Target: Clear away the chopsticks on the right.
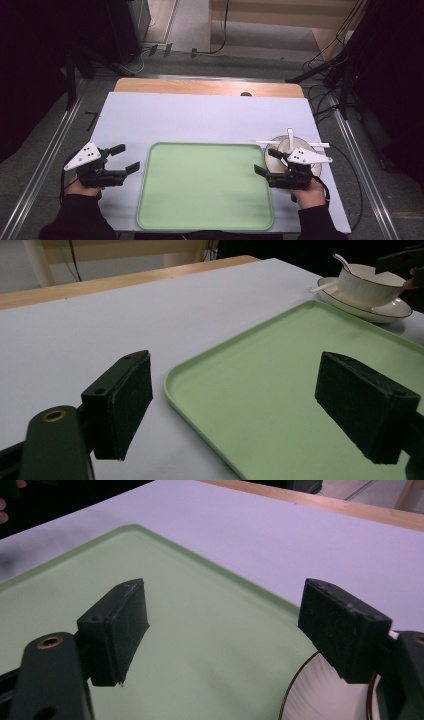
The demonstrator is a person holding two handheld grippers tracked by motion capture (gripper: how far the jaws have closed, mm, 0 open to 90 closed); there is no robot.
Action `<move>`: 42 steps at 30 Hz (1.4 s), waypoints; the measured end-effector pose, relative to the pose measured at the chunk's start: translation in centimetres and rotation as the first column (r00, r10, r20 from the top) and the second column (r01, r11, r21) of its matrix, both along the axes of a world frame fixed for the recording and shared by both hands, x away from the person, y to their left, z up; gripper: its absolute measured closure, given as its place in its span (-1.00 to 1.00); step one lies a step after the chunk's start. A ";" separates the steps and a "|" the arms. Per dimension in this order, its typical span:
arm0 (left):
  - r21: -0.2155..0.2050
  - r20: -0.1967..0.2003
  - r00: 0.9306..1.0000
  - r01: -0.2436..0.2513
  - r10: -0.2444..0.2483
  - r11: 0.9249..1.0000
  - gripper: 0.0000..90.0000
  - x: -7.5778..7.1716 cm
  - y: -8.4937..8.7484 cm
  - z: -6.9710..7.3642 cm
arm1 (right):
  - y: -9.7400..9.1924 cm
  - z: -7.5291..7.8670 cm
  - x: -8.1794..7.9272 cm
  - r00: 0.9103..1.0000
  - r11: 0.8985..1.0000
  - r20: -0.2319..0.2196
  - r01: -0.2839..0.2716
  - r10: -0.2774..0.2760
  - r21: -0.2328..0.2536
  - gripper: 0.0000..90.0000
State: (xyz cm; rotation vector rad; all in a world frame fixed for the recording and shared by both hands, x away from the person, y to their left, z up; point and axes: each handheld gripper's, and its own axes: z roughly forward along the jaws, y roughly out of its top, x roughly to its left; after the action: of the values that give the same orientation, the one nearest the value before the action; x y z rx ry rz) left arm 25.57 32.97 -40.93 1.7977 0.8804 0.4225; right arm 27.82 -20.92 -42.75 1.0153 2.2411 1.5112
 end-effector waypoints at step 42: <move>0.004 -0.020 1.000 0.005 -0.005 1.000 -0.66 0.1 -0.1 -0.1 | 0.2 0.0 -0.1 0.998 0.999 -0.058 -0.032 0.033 0.022 -0.60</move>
State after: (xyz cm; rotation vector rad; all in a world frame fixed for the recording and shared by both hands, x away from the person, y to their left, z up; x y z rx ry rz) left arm 25.63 32.92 -40.99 1.8097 0.8894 0.4044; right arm 27.75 -20.70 -42.72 1.0469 2.2971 1.5410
